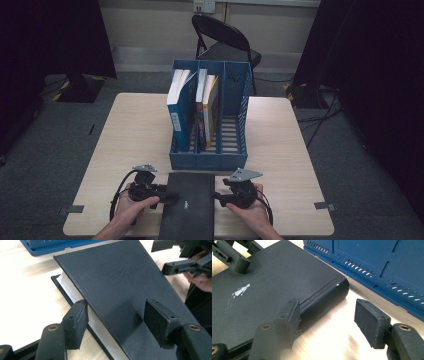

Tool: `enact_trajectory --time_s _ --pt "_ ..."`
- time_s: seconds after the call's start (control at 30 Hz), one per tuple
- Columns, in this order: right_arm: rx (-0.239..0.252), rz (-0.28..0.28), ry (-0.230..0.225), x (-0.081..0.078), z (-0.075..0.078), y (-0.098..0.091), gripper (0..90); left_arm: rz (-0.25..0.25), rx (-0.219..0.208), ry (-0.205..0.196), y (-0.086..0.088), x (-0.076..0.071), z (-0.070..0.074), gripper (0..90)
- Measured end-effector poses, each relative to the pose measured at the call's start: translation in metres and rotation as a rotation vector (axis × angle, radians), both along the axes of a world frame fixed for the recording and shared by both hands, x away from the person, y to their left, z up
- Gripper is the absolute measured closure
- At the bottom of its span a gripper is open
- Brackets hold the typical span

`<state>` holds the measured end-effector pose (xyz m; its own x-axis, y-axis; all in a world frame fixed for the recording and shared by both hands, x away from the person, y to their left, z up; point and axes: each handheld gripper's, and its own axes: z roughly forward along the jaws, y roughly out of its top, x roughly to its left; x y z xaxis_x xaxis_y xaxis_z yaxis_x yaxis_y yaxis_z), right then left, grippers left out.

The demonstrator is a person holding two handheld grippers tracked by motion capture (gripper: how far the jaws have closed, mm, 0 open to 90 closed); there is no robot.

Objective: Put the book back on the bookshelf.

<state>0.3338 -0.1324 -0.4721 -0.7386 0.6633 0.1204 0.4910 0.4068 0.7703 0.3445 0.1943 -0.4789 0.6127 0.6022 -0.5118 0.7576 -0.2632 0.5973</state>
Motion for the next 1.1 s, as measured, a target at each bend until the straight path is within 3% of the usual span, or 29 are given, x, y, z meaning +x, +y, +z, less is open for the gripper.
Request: enact_trajectory --time_s 0.13,0.2,0.3,0.47,0.63,0.73,0.83,1.03,1.1 --pt "0.001 0.000 0.005 0.000 0.000 -0.001 36.1 0.021 -0.018 0.008 0.001 -0.001 0.002 36.4" --pt "-0.002 0.001 0.000 0.000 0.000 -0.001 36.1 0.038 -0.072 0.013 0.002 -0.002 0.004 35.0" --pt "0.000 0.002 0.005 0.000 0.000 -0.002 36.1 0.051 -0.117 0.007 0.004 -0.004 0.008 35.8" --pt "-0.004 0.003 -0.001 0.000 0.000 -0.002 36.6 0.057 -0.130 0.006 0.004 -0.006 0.010 35.8" --pt "-0.007 0.003 0.000 0.000 0.000 -0.002 36.6 0.041 -0.162 0.041 0.009 -0.009 0.010 36.5" --pt "-0.004 0.005 0.000 0.000 0.000 -0.002 36.7 0.041 -0.134 0.033 0.007 -0.011 0.011 36.4" --pt "-0.009 0.006 -0.002 -0.001 0.000 -0.003 37.6 0.043 -0.143 0.031 0.006 -0.010 0.012 36.1" --pt "-0.021 0.010 0.011 -0.003 0.003 -0.005 40.3 0.059 -0.110 0.035 -0.005 -0.002 0.008 35.9" --pt "-0.021 0.016 0.009 -0.004 0.003 -0.007 41.3 0.061 -0.120 0.043 -0.006 0.000 0.009 36.1"
